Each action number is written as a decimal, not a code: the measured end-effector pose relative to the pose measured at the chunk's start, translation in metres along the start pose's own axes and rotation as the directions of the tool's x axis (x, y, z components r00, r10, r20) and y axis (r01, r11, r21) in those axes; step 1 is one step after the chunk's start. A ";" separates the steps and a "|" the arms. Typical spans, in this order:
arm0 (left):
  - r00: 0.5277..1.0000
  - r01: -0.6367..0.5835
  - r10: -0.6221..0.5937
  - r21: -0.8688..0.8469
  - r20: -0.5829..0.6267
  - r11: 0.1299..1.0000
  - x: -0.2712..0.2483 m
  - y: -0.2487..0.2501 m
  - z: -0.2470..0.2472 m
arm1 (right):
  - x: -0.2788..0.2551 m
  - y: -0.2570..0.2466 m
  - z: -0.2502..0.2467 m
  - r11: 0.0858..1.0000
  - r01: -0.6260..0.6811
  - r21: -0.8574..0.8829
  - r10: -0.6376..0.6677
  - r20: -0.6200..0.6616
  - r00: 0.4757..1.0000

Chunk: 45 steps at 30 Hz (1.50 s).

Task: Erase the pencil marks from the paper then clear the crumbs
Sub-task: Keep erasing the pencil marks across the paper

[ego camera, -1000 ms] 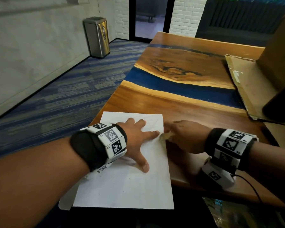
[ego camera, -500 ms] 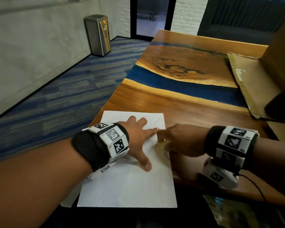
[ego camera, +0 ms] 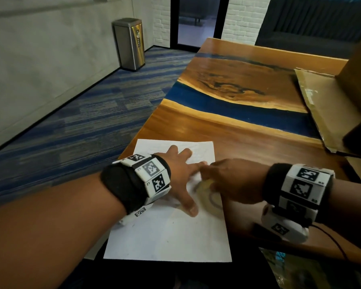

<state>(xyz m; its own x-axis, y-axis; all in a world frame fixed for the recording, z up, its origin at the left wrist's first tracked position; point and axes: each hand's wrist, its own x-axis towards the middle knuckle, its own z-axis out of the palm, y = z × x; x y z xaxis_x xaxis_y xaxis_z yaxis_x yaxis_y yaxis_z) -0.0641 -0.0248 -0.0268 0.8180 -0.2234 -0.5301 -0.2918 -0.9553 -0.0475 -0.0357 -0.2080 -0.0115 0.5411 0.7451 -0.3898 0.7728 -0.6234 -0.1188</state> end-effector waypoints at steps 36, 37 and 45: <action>0.999 -0.048 0.047 -0.045 -0.026 0.998 0.000 -0.019 0.011 | 0.010 -0.004 -0.003 0.996 0.089 -0.014 -0.089 0.025 0.996; 0.999 -0.048 0.048 -0.034 -0.024 0.998 0.000 -0.018 0.011 | 0.015 0.004 -0.006 1.000 0.016 -0.027 -0.016 0.010 1.000; 0.999 -0.042 0.041 -0.032 -0.030 0.999 0.001 -0.019 0.012 | 0.011 -0.002 -0.003 0.997 0.075 -0.021 -0.074 0.036 0.997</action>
<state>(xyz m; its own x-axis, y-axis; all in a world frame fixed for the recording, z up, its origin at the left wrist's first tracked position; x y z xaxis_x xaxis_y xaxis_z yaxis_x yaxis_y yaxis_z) -0.0641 -0.0045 -0.0364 0.8195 -0.2683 -0.5063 -0.3102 -0.9507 0.0016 -0.0308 -0.1981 -0.0129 0.4698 0.7804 -0.4126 0.8182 -0.5605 -0.1284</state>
